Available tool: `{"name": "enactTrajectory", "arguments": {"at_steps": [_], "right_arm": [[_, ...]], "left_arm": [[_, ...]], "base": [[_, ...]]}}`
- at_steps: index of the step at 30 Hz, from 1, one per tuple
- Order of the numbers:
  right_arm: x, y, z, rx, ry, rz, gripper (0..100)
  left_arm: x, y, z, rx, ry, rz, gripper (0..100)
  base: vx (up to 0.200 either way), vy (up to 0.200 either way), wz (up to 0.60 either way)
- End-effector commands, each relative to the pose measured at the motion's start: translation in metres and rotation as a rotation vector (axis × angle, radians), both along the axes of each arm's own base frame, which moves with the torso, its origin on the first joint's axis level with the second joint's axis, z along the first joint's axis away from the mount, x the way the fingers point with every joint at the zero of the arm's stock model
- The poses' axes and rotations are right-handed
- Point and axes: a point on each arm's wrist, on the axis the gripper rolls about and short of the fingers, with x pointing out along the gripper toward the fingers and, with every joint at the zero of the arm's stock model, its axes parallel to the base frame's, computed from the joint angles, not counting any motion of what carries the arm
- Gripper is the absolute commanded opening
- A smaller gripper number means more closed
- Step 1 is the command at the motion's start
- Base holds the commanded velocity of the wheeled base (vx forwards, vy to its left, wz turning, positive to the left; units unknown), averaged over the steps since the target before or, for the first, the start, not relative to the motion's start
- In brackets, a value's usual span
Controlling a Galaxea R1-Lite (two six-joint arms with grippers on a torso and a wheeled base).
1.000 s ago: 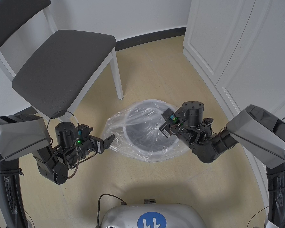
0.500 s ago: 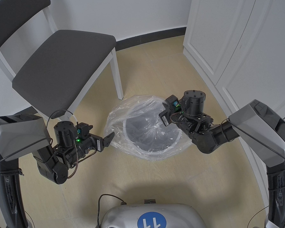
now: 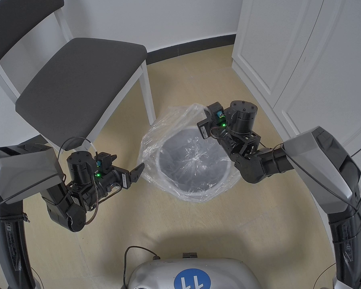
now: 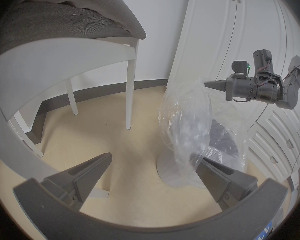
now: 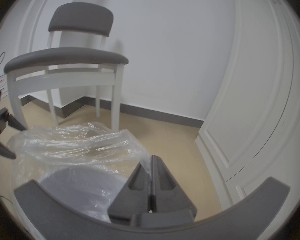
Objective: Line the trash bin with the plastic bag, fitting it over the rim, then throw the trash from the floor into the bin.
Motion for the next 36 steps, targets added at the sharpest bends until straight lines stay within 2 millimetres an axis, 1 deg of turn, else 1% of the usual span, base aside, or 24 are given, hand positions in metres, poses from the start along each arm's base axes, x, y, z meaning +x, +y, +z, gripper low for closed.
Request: {"name": "enactTrajectory", "arguments": {"at_steps": [1,4,6,7,8,9,18,19,23,24,25,28,29,31,32,33,34,35,36], "right_arm": [[0.024,0.008,-0.026,0.051,-0.034,-0.041,0],[0.030,0.006,-0.029,0.056,-0.043,-0.050,0],[0.039,0.005,-0.033,0.073,-0.070,-0.062,0],[0.039,0.005,-0.033,0.074,-0.071,-0.062,0],[0.044,0.006,-0.034,0.086,-0.092,-0.066,0],[0.046,0.006,-0.046,0.078,-0.073,-0.072,0],[0.043,0.009,-0.043,0.112,-0.119,-0.045,0],[0.044,0.009,-0.042,0.113,-0.122,-0.045,100],[0.042,0.007,-0.033,0.135,-0.170,-0.047,100],[0.039,0.007,-0.023,0.150,-0.195,-0.043,100],[0.039,0.007,-0.022,0.152,-0.198,-0.043,100],[0.036,0.006,-0.008,0.167,-0.222,-0.044,100],[0.034,0.005,0.002,0.177,-0.238,-0.043,100],[0.030,0.005,0.004,0.170,-0.223,-0.045,100],[0.023,0.002,0.006,0.147,-0.185,-0.049,100],[0.008,-0.003,0.008,0.110,-0.121,-0.041,100],[0.007,-0.004,0.008,0.108,-0.114,-0.041,100],[-0.007,-0.011,0.011,0.078,-0.044,-0.036,100],[-0.013,-0.014,0.013,0.072,-0.015,-0.034,100]], "left_arm": [[0.002,-0.003,0.007,-0.017,-0.045,0.005,100],[0.002,-0.004,0.008,-0.019,-0.062,0.022,100],[0.002,-0.006,0.010,-0.024,-0.081,0.027,100],[0.002,-0.006,0.010,-0.024,-0.081,0.027,100],[0.003,-0.006,0.011,-0.025,-0.083,0.027,100],[0.002,-0.006,0.011,-0.025,-0.086,0.028,100],[-0.001,-0.012,0.013,-0.036,-0.115,0.010,100],[-0.001,-0.013,0.013,-0.035,-0.113,0.007,100],[-0.002,-0.014,0.012,-0.035,-0.112,0.008,100],[-0.002,-0.013,0.013,-0.035,-0.113,0.010,100],[-0.002,-0.014,0.013,-0.035,-0.113,0.008,100],[-0.003,-0.017,0.014,-0.038,-0.121,0.002,100],[-0.004,-0.018,0.013,-0.039,-0.118,-0.002,100],[-0.005,-0.018,0.012,-0.036,-0.115,-0.004,100],[-0.007,-0.020,0.011,-0.034,-0.107,-0.007,100],[-0.008,-0.023,0.009,-0.032,-0.102,-0.009,100],[-0.008,-0.023,0.008,-0.031,-0.100,-0.010,100],[-0.008,-0.025,0.007,-0.029,-0.099,-0.010,100],[-0.007,-0.025,0.007,-0.030,-0.101,-0.009,100]], "base": [[0.000,0.000,0.00],[0.000,0.000,0.00],[0.000,0.000,0.00],[0.000,0.000,0.00],[0.000,0.000,0.00],[0.000,0.000,0.00],[0.000,0.000,0.00],[0.000,0.000,0.00],[0.000,0.000,0.00],[0.000,0.000,0.00],[0.000,0.000,0.00],[0.000,0.000,0.00],[0.000,0.000,0.00],[0.000,0.000,0.00],[0.000,0.000,0.00],[0.000,0.000,0.00],[0.000,0.000,0.00],[0.000,0.000,0.00],[0.000,0.000,0.00]]}}
